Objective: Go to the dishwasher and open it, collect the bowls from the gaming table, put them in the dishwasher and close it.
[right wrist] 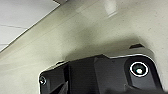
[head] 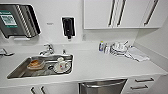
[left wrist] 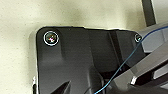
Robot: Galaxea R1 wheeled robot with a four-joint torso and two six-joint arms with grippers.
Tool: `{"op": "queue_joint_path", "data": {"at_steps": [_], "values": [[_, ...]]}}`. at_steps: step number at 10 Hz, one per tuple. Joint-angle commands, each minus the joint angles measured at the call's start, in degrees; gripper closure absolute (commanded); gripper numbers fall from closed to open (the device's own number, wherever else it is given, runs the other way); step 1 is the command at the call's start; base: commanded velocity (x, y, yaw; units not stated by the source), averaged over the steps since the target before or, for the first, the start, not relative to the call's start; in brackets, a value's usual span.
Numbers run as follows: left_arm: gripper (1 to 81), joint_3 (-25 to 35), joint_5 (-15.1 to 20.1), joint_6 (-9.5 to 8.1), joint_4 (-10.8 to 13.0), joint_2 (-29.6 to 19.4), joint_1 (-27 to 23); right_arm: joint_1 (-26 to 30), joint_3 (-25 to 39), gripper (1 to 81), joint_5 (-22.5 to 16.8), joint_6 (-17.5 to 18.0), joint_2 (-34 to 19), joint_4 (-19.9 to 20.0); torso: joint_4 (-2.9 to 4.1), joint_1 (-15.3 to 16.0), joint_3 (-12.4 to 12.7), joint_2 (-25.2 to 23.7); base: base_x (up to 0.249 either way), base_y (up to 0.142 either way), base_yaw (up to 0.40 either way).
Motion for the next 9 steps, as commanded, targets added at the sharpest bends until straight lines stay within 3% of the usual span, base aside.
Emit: {"op": "queue_joint_path", "data": {"at_steps": [1, 3, 4, 5, 7, 9], "values": [[1.0, -0.4, 1.5, 0.50, -0.9, -0.8, -1.5, -6.1, -5.6, 1.0, 9.8, -5.2, 1.7, -6.6, 0.00, 0.0, 0.0, 0.0, 0.000, 0.000, 0.000], [1.0, -0.4, 1.7, 5.07, -1.4, -0.3, -1.8, -9.7, -7.6, 1.0, 11.0, -5.1, 3.5, -7.1, 0.00, 0.0, 0.0, 0.0, 0.000, 0.000, 0.000], [1.0, -0.4, 1.8, 5.43, -1.4, -0.3, -1.8, -11.7, -8.9, 1.0, 11.1, -5.0, 4.6, -7.1, 0.00, 0.0, 0.0, 0.0, 0.000, 0.000, 0.000], [1.0, -0.4, 4.1, 5.51, -1.5, 0.3, -2.2, -13.4, -11.4, 1.0, 11.1, -5.0, 6.3, -7.1, 0.00, 0.0, 0.0, 0.0, 0.000, 0.000, 0.000], [1.0, -0.4, 12.4, 5.44, -1.4, 2.3, -3.1, -14.7, -19.3, 1.0, 11.1, -4.9, 11.5, -6.6, 0.00, 0.0, 0.0, 0.0, 0.000, 0.000, 0.000], [1.0, -0.4, 13.8, 5.43, -1.4, 3.3, -3.6, -14.9, -21.7, 1.0, 10.6, -4.8, 13.3, -7.0, 0.00, 0.0, 0.1, 0.0, 0.000, 0.000, 0.000]]}}
